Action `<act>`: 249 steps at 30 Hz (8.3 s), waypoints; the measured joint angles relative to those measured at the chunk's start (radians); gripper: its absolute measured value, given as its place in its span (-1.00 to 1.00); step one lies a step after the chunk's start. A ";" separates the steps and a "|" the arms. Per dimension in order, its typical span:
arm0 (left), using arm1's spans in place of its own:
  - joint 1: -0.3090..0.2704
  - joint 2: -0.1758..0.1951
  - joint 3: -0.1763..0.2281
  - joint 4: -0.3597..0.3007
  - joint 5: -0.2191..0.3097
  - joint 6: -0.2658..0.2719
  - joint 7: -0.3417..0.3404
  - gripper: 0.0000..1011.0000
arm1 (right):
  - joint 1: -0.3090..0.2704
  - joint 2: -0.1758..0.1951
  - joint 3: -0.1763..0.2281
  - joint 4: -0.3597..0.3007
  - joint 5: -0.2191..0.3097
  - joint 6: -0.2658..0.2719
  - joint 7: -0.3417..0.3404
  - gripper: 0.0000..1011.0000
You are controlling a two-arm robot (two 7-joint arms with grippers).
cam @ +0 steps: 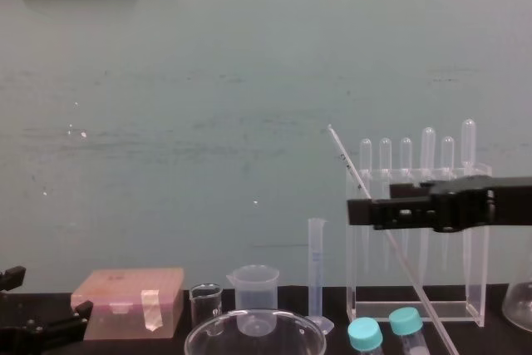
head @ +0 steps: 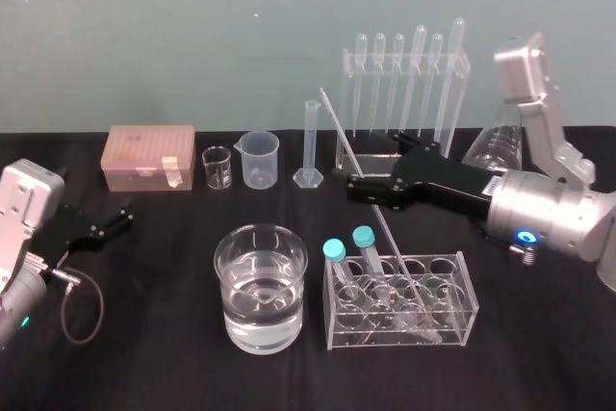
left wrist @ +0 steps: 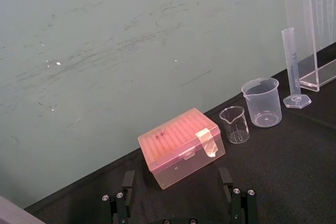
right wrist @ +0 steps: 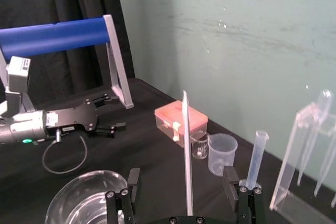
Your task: Hold the thermometer with one hand and immerse one end into the beaker, then reinsert it into the test tube rack.
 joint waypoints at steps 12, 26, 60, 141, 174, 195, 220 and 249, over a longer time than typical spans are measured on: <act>0.000 0.000 0.000 0.000 0.000 0.000 0.000 0.99 | 0.063 -0.045 -0.042 0.024 -0.079 -0.009 -0.018 0.98; 0.000 0.000 0.000 0.000 0.000 0.000 0.000 0.99 | 0.066 -0.045 -0.040 0.018 -0.097 0.024 -0.033 0.98; 0.000 0.000 0.000 0.000 0.000 0.000 0.000 0.99 | 0.066 -0.045 -0.040 0.017 -0.095 0.019 -0.031 -0.68; 0.000 0.000 0.000 0.000 0.000 0.000 0.000 0.99 | 0.160 -0.256 -0.157 0.294 0.163 -0.402 0.371 -0.89; 0.000 0.000 0.000 0.000 0.000 0.000 0.000 0.99 | 0.142 -0.292 -0.132 0.329 0.124 -0.418 0.367 -0.89; 0.000 0.000 0.000 0.000 0.000 0.000 0.000 0.99 | 0.138 -0.291 -0.131 0.320 0.117 -0.411 0.366 -0.89; 0.000 0.000 0.000 0.000 0.000 0.000 0.000 0.99 | 0.137 -0.288 -0.131 0.316 0.116 -0.408 0.365 -0.89; 0.000 0.000 0.000 0.000 0.000 0.000 0.000 0.99 | 0.127 -0.281 -0.134 0.302 0.116 -0.407 0.365 -0.89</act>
